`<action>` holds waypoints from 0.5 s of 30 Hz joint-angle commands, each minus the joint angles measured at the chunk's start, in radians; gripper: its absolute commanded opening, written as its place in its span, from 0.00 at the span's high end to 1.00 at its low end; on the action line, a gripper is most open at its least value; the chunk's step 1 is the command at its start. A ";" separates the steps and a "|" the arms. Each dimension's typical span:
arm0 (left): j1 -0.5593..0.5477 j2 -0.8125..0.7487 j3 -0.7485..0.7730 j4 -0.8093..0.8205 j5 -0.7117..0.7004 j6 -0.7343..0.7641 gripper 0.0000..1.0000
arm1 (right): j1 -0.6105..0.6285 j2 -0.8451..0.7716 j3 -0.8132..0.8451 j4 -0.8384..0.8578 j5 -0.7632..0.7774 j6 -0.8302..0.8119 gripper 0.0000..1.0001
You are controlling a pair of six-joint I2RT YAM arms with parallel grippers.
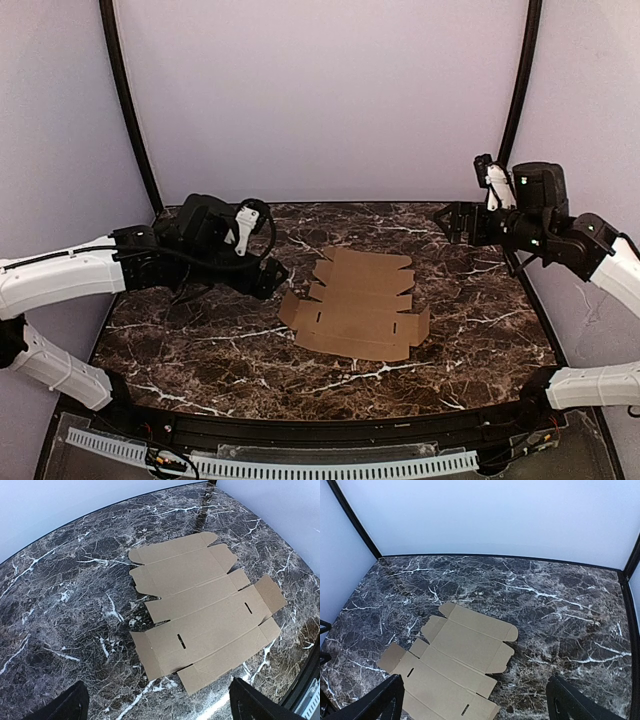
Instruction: Fold the paper box
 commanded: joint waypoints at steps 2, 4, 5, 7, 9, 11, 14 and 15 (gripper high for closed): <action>-0.004 -0.048 -0.031 0.005 0.018 -0.013 0.01 | 0.011 0.013 0.064 -0.185 0.091 0.119 0.01; 0.008 -0.056 -0.043 0.017 0.043 -0.017 0.01 | 0.011 0.027 0.069 -0.218 0.063 0.117 0.01; 0.013 -0.059 -0.051 0.023 0.060 -0.025 0.01 | 0.011 0.034 0.068 -0.229 0.031 0.110 0.01; 0.029 -0.063 -0.064 0.027 0.081 -0.039 0.01 | 0.011 0.044 0.055 -0.247 0.000 0.088 0.01; 0.042 -0.071 -0.080 0.031 0.095 -0.050 0.01 | 0.011 0.043 0.028 -0.253 -0.016 0.083 0.01; 0.054 -0.083 -0.102 0.043 0.109 -0.055 0.01 | 0.011 0.038 -0.006 -0.248 -0.070 0.064 0.01; 0.071 -0.105 -0.130 0.049 0.118 -0.060 0.01 | 0.010 0.040 -0.059 -0.236 -0.134 0.045 0.02; 0.074 -0.110 -0.134 0.045 0.117 -0.063 0.01 | 0.011 0.046 -0.073 -0.237 -0.146 0.049 0.01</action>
